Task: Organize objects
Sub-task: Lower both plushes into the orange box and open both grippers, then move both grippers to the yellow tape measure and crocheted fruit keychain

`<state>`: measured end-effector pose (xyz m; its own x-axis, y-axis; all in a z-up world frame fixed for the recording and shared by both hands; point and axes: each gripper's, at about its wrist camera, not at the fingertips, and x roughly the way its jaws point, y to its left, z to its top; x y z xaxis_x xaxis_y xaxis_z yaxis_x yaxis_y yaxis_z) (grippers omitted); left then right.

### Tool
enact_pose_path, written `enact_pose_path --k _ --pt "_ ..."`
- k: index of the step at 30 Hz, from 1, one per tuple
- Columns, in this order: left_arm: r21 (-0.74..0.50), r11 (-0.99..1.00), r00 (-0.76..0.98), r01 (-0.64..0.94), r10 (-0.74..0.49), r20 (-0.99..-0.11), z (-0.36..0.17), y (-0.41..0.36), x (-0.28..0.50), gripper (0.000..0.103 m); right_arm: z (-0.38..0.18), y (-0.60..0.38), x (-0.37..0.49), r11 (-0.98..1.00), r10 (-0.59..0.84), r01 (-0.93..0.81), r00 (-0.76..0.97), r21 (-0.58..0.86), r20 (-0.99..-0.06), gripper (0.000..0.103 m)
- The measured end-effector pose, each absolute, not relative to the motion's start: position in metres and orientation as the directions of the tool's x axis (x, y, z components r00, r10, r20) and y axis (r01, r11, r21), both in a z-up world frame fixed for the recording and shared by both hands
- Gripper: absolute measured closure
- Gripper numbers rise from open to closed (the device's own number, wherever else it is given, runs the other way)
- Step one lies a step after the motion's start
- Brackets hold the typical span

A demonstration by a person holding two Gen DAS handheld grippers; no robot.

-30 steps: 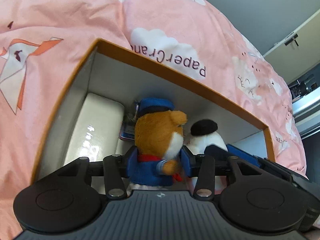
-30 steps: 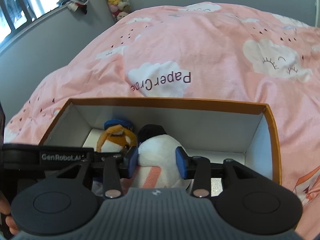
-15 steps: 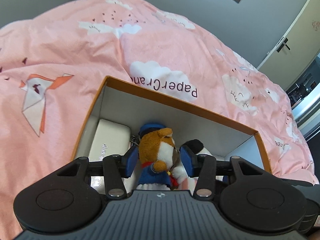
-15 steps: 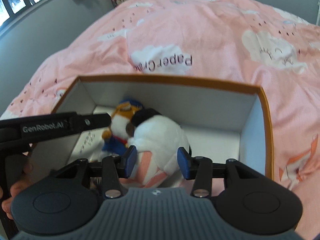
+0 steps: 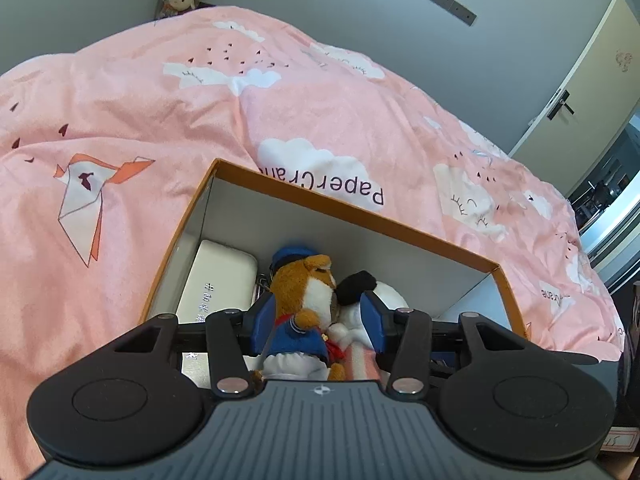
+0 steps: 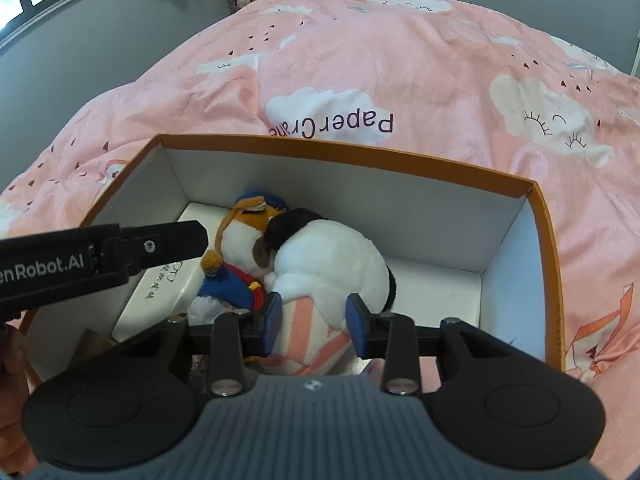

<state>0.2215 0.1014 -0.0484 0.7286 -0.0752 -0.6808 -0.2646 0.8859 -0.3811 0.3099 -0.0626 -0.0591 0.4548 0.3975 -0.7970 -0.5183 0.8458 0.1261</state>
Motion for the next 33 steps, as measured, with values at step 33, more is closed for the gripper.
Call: enact_pose_path --k 33 --pt "-0.244 0.963 0.720 0.114 -0.250 -0.648 0.009 0.009 0.106 0.055 0.011 -0.185 0.119 0.877 0.441 -0.468 0.701 0.106 -0.561 0.056"
